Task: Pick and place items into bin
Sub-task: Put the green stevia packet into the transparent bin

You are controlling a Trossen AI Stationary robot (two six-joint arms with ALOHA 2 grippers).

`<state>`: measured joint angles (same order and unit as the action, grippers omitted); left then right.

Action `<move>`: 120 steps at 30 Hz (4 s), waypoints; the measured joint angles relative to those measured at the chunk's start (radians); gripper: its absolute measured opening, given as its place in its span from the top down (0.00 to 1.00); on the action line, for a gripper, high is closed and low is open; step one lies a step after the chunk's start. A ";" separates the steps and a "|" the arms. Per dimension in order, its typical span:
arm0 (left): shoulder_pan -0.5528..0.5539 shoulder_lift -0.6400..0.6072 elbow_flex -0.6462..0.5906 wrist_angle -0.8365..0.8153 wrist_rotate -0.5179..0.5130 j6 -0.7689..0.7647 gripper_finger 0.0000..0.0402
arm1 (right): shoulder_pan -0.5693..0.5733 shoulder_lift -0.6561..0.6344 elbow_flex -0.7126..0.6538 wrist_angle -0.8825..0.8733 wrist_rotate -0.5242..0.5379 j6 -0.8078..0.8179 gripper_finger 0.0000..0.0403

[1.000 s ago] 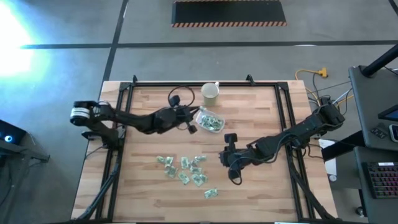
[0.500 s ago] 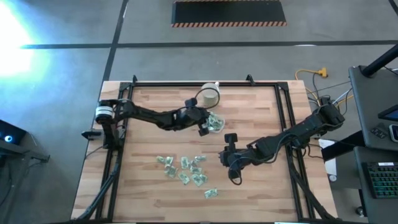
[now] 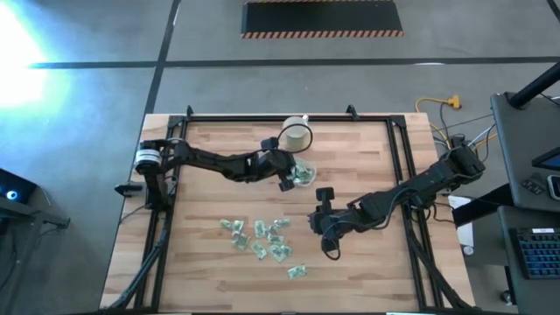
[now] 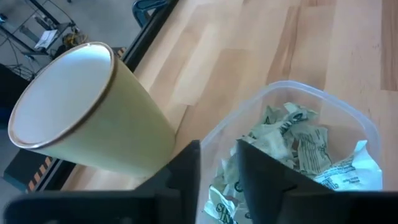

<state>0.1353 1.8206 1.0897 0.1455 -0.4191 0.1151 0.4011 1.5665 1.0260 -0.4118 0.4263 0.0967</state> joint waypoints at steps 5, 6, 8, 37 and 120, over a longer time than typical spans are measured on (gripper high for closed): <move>-0.012 -0.024 0.000 -0.029 0.000 -0.006 0.63 | 0.000 0.000 -0.006 0.006 -0.004 0.027 0.86; -0.018 -0.031 0.000 -0.047 0.000 -0.006 0.61 | 0.000 0.000 -0.012 0.012 -0.010 0.037 0.86; -0.034 -0.054 -0.002 -0.107 0.001 -0.005 0.59 | 0.000 0.000 -0.028 0.030 -0.015 0.051 0.86; -0.352 -0.355 -0.333 -0.285 0.051 -0.176 0.58 | -0.026 0.194 -0.107 0.557 -0.186 -0.144 0.86; -0.484 -0.404 -0.379 -0.444 0.053 -0.345 0.58 | -0.419 0.154 -0.099 0.427 0.276 -0.090 0.97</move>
<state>-0.3485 1.4165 0.7109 -0.2990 -0.3664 -0.2302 -0.0176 1.7210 0.9272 0.0149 0.7024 0.0067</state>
